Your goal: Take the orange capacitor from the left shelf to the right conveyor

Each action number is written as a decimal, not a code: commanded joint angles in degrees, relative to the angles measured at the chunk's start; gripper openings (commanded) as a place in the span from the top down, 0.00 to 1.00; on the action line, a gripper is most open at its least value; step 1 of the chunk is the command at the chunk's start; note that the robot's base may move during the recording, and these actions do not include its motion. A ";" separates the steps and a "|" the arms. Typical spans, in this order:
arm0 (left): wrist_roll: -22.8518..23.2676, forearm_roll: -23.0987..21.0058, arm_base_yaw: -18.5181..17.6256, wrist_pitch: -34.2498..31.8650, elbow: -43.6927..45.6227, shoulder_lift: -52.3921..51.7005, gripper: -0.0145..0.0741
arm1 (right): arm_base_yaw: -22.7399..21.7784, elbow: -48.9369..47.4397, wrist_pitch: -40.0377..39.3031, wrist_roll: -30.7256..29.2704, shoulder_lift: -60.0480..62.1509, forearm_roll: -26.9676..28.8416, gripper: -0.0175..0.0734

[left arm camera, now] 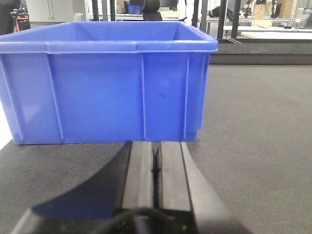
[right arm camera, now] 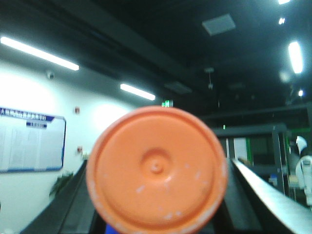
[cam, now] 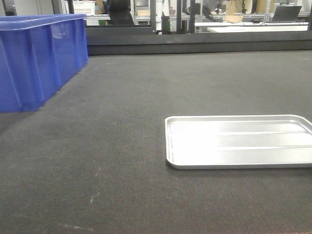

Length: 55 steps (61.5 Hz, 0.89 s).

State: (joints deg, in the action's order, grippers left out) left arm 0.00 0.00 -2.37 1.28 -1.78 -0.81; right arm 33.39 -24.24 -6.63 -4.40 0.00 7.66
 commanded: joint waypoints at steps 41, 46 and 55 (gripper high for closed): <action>0.00 -0.34 -0.23 -4.40 0.33 -0.68 0.95 | -4.67 -1.50 -14.06 -0.56 -55.95 0.47 0.75; 0.00 -0.34 -0.23 -4.40 0.33 -0.68 0.95 | -6.94 -1.50 -15.45 -0.56 -61.05 2.54 0.75; 0.00 -0.34 -0.23 -4.40 0.33 -0.68 0.95 | -7.76 -1.50 -17.97 -0.56 -66.27 2.93 0.74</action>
State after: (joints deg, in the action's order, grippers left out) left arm 0.00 0.00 -2.37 1.28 -1.78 -0.81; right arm 26.10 -24.11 -17.61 -4.40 -65.25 10.55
